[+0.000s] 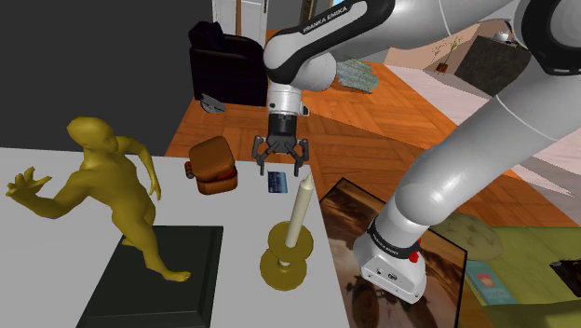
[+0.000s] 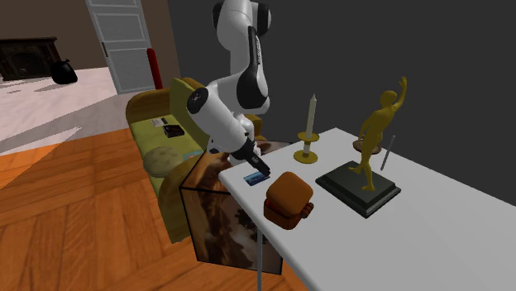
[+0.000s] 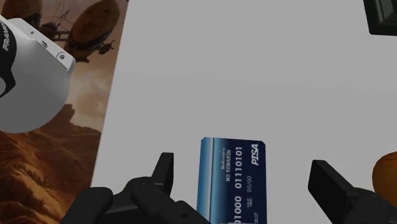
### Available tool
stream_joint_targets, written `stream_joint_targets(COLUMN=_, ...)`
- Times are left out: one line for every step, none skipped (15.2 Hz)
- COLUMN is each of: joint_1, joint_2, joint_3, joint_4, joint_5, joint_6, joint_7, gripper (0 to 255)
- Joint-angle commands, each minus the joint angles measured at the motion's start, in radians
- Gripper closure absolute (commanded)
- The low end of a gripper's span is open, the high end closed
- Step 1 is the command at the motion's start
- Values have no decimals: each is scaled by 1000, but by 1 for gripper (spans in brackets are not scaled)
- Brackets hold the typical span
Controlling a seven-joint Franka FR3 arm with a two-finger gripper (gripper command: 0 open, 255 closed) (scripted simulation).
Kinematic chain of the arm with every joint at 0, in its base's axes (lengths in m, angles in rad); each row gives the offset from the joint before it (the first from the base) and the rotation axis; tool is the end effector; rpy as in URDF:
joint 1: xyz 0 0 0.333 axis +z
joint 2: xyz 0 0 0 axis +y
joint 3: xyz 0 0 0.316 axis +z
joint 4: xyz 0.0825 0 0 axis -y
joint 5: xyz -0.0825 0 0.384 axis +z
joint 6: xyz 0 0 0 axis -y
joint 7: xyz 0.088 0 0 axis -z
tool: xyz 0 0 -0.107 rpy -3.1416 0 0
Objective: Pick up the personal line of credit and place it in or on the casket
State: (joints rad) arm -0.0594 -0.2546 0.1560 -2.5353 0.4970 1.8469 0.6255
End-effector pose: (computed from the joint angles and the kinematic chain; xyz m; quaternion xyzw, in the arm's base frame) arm 0.3813 0.0732 0.3424 -0.8848 0.3672 0.2639 0.1125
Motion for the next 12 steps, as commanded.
stream_joint_targets(joint_1=6, joint_2=5, joint_3=7, joint_4=-22, joint_5=13, joint_6=27, joint_7=-1, gripper=0)
stream_joint_targets(joint_1=9, joint_2=8, joint_3=11, joint_4=-32, joint_5=19, joint_6=41, joint_7=-3, gripper=0)
stream_joint_targets(joint_1=13, joint_2=10, joint_3=15, joint_4=-42, joint_5=25, joint_6=54, joint_7=-5, gripper=0)
stream_joint_targets(joint_1=19, joint_2=16, joint_3=21, joint_4=-58, joint_5=35, joint_6=76, joint_7=-8, gripper=0)
stream_joint_targets(joint_1=19, joint_2=16, joint_3=21, joint_4=-58, joint_5=35, joint_6=76, joint_7=-8, gripper=0)
stream_joint_targets(joint_1=19, joint_2=15, joint_3=21, joint_4=-58, joint_5=35, joint_6=76, joint_7=-8, gripper=0)
stream_joint_targets(joint_1=19, joint_2=15, joint_3=21, joint_4=-58, joint_5=35, joint_6=76, joint_7=-8, gripper=0)
stream_joint_targets(joint_1=19, joint_2=16, joint_3=21, joint_4=-58, joint_5=35, joint_6=76, joint_7=-8, gripper=0)
stream_joint_targets(joint_1=19, joint_2=16, joint_3=21, joint_4=-58, joint_5=35, joint_6=76, joint_7=-8, gripper=0)
stream_joint_targets(joint_1=19, joint_2=16, joint_3=21, joint_4=-58, joint_5=35, joint_6=76, joint_7=-8, gripper=0)
stream_joint_targets(joint_1=19, joint_2=16, joint_3=21, joint_4=-58, joint_5=35, joint_6=76, joint_7=-8, gripper=0)
stream_joint_targets(joint_1=19, joint_2=15, joint_3=21, joint_4=-57, joint_5=35, joint_6=75, joint_7=-8, gripper=0)
